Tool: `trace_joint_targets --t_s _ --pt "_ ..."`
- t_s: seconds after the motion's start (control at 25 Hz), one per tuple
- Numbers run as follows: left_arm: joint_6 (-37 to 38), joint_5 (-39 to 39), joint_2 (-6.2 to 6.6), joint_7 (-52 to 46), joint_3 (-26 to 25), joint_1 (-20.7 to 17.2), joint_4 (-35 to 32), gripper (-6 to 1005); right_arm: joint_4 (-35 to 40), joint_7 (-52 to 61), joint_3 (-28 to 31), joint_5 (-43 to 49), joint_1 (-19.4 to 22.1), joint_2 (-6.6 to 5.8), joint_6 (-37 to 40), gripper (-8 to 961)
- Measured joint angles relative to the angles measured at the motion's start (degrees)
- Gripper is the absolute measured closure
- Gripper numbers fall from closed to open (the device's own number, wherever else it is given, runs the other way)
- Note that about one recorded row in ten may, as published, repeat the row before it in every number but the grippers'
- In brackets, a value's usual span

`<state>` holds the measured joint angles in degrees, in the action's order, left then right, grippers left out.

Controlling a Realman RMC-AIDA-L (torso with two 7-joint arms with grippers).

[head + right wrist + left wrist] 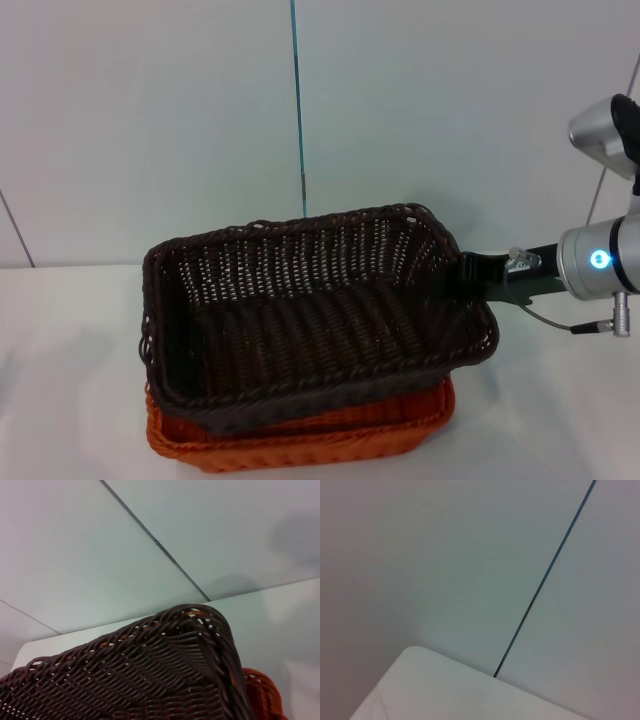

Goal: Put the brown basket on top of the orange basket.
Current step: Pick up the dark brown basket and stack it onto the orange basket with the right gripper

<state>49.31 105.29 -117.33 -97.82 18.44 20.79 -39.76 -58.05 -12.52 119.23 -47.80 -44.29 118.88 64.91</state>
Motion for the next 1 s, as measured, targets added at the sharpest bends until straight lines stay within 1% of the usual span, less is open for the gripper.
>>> trace_joint_targets --t_s 0.24,0.56,0.8,1.0 --pt "0.0 0.0 -0.04 0.0 -0.08 -0.12 -0.08 122 0.36 1.51 -1.21 -0.2 0.73 0.1 0.02 775" --pt "-0.44 0.0 0.01 0.21 0.19 0.18 -0.06 122 0.02 3.16 -1.55 -0.23 3.49 0.28 -1.33 773" --pt "-0.72 0.0 0.11 0.23 0.36 0.42 0.0 122 -0.01 3.19 -2.18 -0.84 3.66 0.39 -2.82 772" --pt "-0.76 0.0 0.23 0.22 0.15 0.48 -0.04 122 -0.04 3.21 -2.26 -1.07 3.04 0.34 -3.65 771"
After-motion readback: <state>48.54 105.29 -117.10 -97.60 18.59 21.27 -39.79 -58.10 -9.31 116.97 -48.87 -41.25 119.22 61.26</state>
